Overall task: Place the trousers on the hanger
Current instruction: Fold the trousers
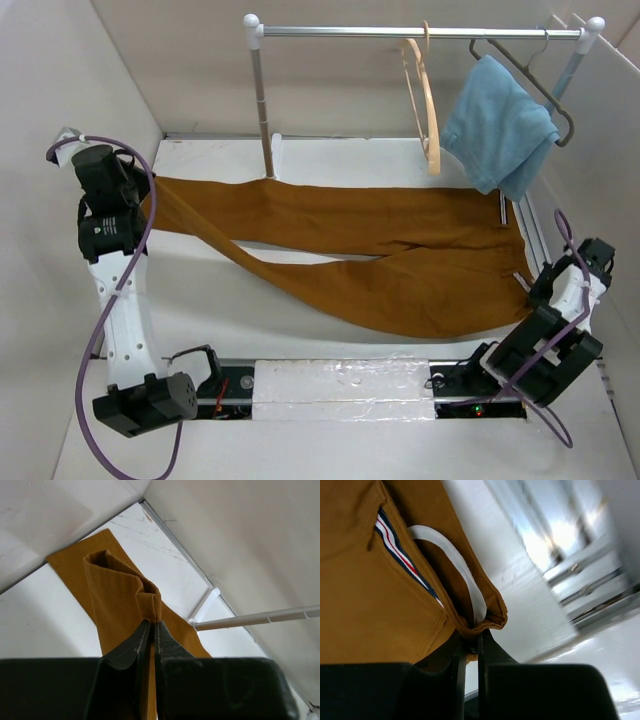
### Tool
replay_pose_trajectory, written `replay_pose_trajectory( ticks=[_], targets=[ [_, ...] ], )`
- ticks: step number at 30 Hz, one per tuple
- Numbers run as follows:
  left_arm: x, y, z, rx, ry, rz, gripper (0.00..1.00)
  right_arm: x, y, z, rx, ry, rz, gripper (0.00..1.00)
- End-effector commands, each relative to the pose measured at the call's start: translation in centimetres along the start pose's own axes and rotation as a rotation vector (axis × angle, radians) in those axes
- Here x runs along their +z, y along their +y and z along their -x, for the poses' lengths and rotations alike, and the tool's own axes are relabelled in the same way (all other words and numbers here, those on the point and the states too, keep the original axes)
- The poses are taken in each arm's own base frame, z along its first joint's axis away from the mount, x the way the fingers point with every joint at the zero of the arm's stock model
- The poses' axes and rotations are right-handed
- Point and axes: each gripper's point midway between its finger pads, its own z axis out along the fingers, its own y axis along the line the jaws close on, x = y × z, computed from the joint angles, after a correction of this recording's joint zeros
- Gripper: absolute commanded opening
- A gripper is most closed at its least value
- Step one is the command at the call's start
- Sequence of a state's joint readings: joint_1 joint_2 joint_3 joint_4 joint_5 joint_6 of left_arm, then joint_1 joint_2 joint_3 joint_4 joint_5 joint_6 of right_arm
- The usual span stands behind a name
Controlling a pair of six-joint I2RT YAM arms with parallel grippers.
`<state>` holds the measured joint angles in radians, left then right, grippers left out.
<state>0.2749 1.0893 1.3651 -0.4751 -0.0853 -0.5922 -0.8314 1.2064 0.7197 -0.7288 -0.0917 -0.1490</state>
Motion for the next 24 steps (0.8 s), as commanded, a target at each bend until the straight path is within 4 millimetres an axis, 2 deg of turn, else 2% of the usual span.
replay_pose_trajectory(
  ticks=[1, 2, 3, 4, 6, 7, 10, 11, 13, 14, 15, 16, 17, 19, 20, 22, 23, 24],
  targets=[
    [-0.4, -0.7, 3.0, -0.022, -0.115, 0.000, 0.00, -4.7, 0.8, 6.0, -0.163, -0.190, -0.057, 0.00],
    [-0.5, -0.7, 3.7, -0.028, -0.130, 0.017, 0.00, -5.9, 1.5, 6.9, -0.206, -0.222, -0.058, 0.00],
    [-0.5, -0.5, 3.5, -0.027, -0.123, 0.023, 0.00, -6.1, 1.4, 6.8, -0.217, -0.219, -0.059, 0.00],
    [-0.2, -0.3, 4.0, -0.030, -0.139, 0.051, 0.00, -7.1, 1.5, 7.7, -0.253, -0.245, -0.085, 0.00],
    [0.3, 0.3, 4.1, -0.028, -0.143, 0.092, 0.00, -7.9, 1.4, 8.4, -0.305, -0.240, -0.121, 0.00],
    [0.9, 0.8, 4.6, -0.031, -0.158, 0.135, 0.00, -8.8, 1.6, 9.6, -0.312, -0.273, -0.128, 0.00],
    [2.5, 2.0, 5.0, -0.017, -0.169, 0.232, 0.00, -9.0, 3.4, 12.0, -0.318, -0.304, -0.051, 0.00],
    [2.9, 2.5, 4.9, -0.012, -0.169, 0.258, 0.00, -10.0, 4.4, 13.8, -0.300, -0.356, -0.009, 0.00],
    [4.2, 3.3, 4.6, 0.001, -0.168, 0.307, 0.00, -9.7, 6.1, 16.0, -0.286, -0.386, 0.073, 0.00],
    [4.6, 3.8, 4.5, 0.012, -0.167, 0.333, 0.00, -10.5, 7.2, 18.1, -0.268, -0.446, 0.105, 0.00],
    [5.1, 4.6, 4.2, 0.022, -0.167, 0.368, 0.00, -10.4, 8.5, 19.0, -0.272, -0.462, 0.162, 0.00],
    [6.2, 5.9, 3.7, 0.044, -0.166, 0.435, 0.00, -9.0, 9.1, 19.9, -0.257, -0.445, 0.190, 0.00],
    [6.6, 6.5, 3.3, 0.064, -0.157, 0.463, 0.00, -9.2, 10.2, 21.5, -0.246, -0.480, 0.223, 0.00],
    [7.3, 7.9, 2.8, 0.094, -0.159, 0.524, 0.00, -8.2, 11.8, 22.8, -0.254, -0.475, 0.286, 0.00],
    [7.6, 8.3, 2.6, 0.106, -0.164, 0.541, 0.00, -6.2, 12.5, 23.4, -0.252, -0.442, 0.307, 0.00],
    [8.0, 9.1, 2.8, 0.140, -0.183, 0.582, 0.00, -6.0, 13.8, 25.4, -0.262, -0.470, 0.348, 0.00],
    [8.3, 8.8, 3.4, 0.149, -0.200, 0.572, 0.00, -4.5, 14.2, 26.2, -0.244, -0.461, 0.360, 0.00],
    [8.5, 8.9, 3.7, 0.170, -0.202, 0.585, 0.00, -4.2, 14.8, 26.7, -0.241, -0.467, 0.391, 0.00]
  ],
)
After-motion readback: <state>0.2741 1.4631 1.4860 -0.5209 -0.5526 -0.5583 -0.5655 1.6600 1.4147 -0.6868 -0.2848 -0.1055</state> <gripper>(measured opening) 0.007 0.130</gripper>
